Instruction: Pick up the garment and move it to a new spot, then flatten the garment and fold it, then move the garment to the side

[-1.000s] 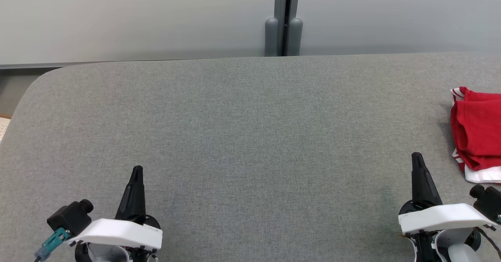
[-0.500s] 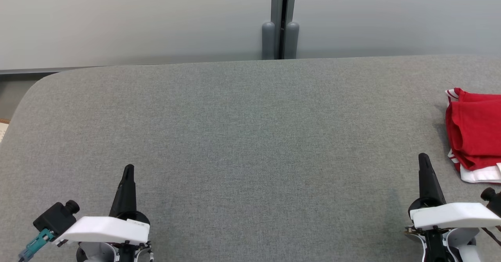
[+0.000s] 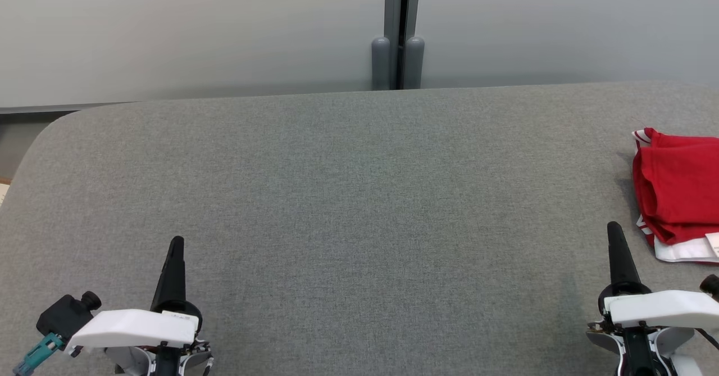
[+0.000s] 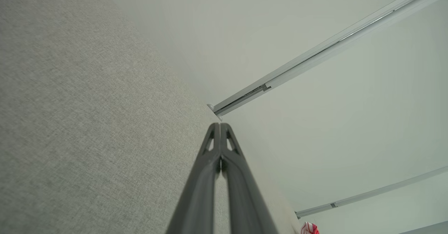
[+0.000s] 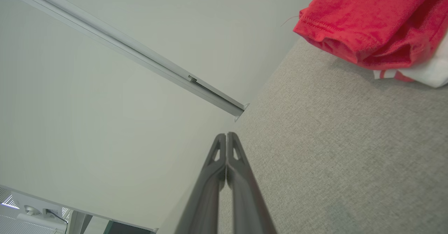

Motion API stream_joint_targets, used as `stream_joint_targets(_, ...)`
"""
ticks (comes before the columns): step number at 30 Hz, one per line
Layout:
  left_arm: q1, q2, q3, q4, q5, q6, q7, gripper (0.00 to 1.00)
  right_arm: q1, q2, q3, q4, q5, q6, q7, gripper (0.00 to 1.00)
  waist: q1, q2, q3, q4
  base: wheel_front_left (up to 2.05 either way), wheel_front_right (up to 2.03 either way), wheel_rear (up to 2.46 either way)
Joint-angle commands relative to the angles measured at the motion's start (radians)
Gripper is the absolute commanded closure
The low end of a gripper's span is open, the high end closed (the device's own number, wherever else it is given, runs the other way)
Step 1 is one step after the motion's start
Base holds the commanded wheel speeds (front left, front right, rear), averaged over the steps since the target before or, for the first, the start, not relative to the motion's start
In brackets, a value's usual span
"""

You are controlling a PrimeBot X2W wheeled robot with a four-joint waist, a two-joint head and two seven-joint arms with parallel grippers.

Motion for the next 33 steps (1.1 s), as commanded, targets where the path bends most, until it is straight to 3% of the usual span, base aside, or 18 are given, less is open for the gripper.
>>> stream_joint_targets(1, -0.026, 0.006, 0.009, -0.008, -0.020, -0.006, 0.004, 1.00, 0.000, -0.008, -0.005, -0.015, 0.022, 0.000, 0.007, 1.00, 0.0000, 0.0000, -0.001, -0.001, 0.00, 0.00, 0.00)
stream_joint_targets(33, -0.035, 0.006, 0.068, 0.003, -0.303, -0.033, 0.088, 1.00, 0.009, -0.004, -0.050, -0.025, 0.319, 0.000, 0.090, 1.00, 0.0000, 0.0000, -0.029, -0.021, 0.00, 0.00, 0.00)
